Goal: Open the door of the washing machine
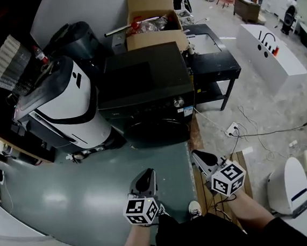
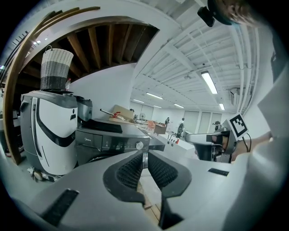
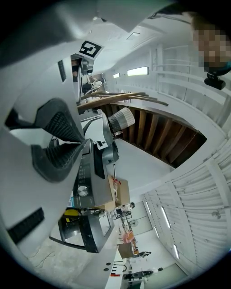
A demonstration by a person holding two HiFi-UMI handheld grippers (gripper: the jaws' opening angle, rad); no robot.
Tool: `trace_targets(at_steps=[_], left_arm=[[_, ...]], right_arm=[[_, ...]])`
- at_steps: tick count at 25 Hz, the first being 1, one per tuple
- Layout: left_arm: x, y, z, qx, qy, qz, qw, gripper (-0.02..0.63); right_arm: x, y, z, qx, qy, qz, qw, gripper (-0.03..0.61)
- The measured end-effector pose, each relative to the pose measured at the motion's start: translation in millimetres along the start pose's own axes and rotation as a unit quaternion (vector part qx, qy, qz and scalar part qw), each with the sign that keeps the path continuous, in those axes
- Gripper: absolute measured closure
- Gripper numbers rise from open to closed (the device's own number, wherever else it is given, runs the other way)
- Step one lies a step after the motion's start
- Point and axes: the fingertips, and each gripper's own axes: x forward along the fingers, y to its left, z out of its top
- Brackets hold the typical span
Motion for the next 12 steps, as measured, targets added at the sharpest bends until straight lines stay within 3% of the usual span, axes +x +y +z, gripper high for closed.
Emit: trace_targets(at_steps=[12], left_arm=[[15, 80, 16, 0.006, 0.014, -0.057, 0.9983, 0.452]], right_arm=[[72, 24, 8, 0.005, -0.015, -0.057, 0.998, 0.4]])
